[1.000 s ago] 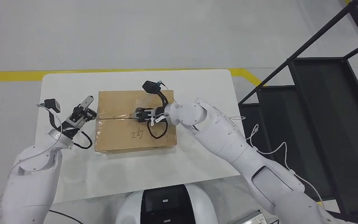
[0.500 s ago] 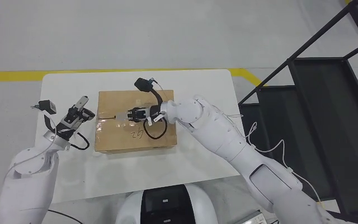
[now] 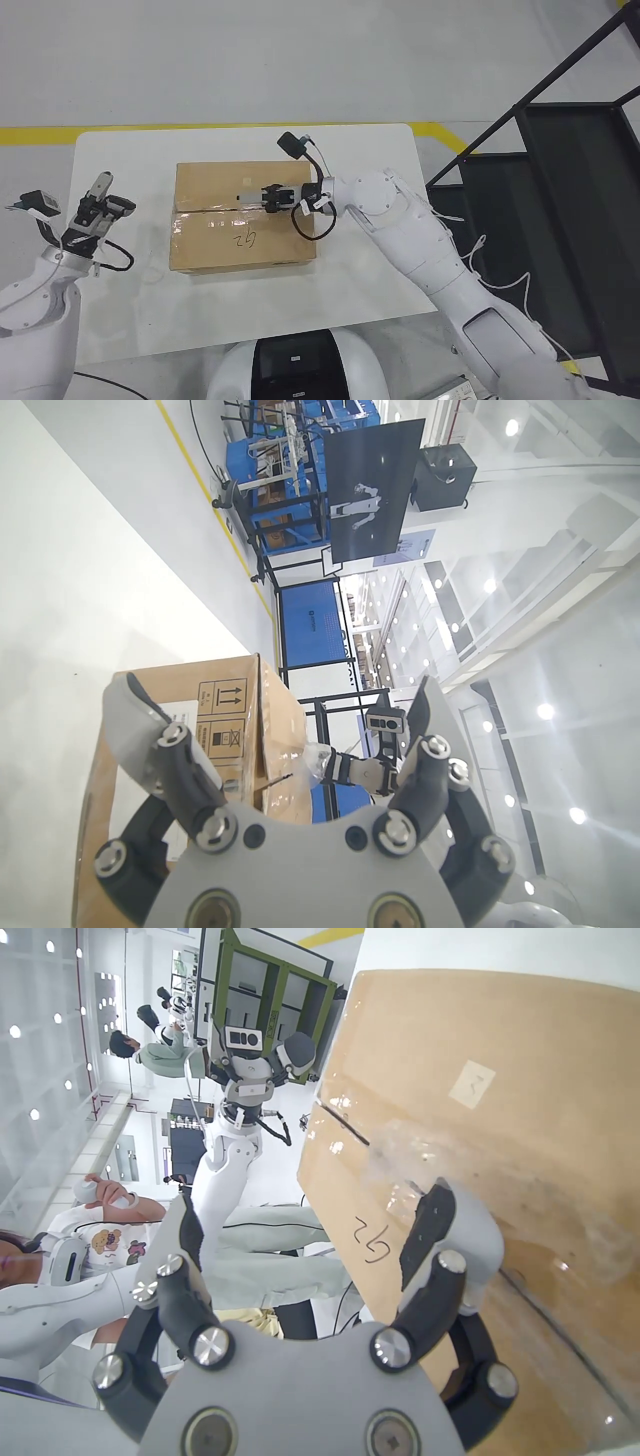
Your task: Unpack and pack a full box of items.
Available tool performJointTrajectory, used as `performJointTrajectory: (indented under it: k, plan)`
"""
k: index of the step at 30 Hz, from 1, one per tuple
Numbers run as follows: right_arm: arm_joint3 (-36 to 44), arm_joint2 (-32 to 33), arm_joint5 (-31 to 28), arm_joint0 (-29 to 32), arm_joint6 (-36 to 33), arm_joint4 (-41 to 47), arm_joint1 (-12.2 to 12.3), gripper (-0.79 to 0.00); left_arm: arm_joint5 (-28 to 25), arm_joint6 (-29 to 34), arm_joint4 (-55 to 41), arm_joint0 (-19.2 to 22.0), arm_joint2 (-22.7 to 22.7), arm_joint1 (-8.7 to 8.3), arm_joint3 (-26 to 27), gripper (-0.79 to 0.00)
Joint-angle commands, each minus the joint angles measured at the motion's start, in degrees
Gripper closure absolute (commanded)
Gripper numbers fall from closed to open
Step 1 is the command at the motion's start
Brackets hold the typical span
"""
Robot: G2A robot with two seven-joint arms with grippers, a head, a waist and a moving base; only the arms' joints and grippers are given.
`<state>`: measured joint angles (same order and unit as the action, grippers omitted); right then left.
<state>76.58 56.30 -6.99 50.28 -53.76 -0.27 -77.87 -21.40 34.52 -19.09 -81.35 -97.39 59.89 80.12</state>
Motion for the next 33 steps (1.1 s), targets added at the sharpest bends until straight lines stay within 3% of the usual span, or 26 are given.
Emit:
performJointTrajectory:
  k: [1,22,33]
  plan:
    - [1.04,1.14,0.42,0.94,-0.41,-0.09,0.42,-0.785,0.02,-0.16,-0.03,-0.32,-0.08,0.02,0.05,-0.785]
    - [1.12,1.35,0.63,2.27,1.01,0.66,0.52,-0.785,0.10,-0.17,0.05,-0.43,0.04,0.04,0.10,-0.785]
    - [-8.45,-8.63,-1.49,-5.45,2.71,4.04,-3.11,-0.785,0.89,-2.51,0.93,-2.62,-0.29,0.21,2.97,-0.785]
